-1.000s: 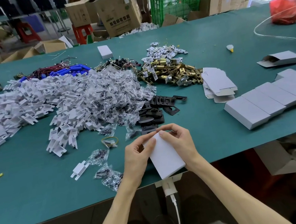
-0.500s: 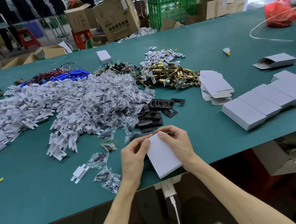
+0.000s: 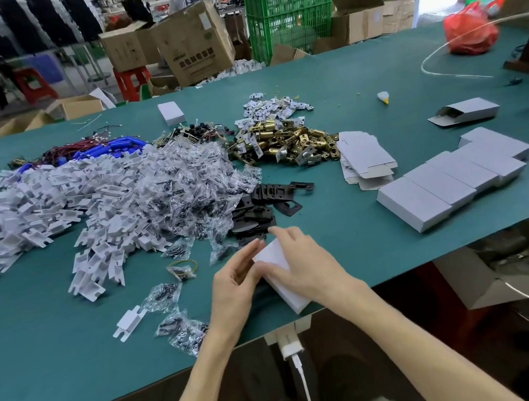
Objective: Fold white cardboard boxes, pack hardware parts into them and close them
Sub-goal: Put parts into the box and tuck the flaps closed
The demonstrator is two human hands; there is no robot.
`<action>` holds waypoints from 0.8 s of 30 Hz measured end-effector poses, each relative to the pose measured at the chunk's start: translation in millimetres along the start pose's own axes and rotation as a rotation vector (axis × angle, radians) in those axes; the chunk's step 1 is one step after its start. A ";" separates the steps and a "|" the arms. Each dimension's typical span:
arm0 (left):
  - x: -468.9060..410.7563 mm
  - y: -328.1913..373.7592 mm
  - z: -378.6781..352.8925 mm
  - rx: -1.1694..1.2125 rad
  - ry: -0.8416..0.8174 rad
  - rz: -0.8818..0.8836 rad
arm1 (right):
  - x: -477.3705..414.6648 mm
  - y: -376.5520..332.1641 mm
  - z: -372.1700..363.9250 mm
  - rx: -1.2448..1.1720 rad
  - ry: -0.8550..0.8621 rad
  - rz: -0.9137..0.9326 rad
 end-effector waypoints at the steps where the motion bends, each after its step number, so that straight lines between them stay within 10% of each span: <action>1: -0.4 -0.4 0.1 0.005 -0.001 0.004 | 7.1 -2.9 -6.2 0.025 -0.040 -0.006; 24: -2.5 -7.5 -0.2 0.035 0.006 0.031 | -41.9 222.8 171.5 0.151 0.163 -0.402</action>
Point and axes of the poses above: each hand's wrist, its own x-axis away from the middle knuckle, its own z-axis out of the back of the hand, y = z × x, the point moved 4 cm from there along -x, towards the middle knuckle, and after that the axes turned 6 degrees about y, right-handed, at the moved point
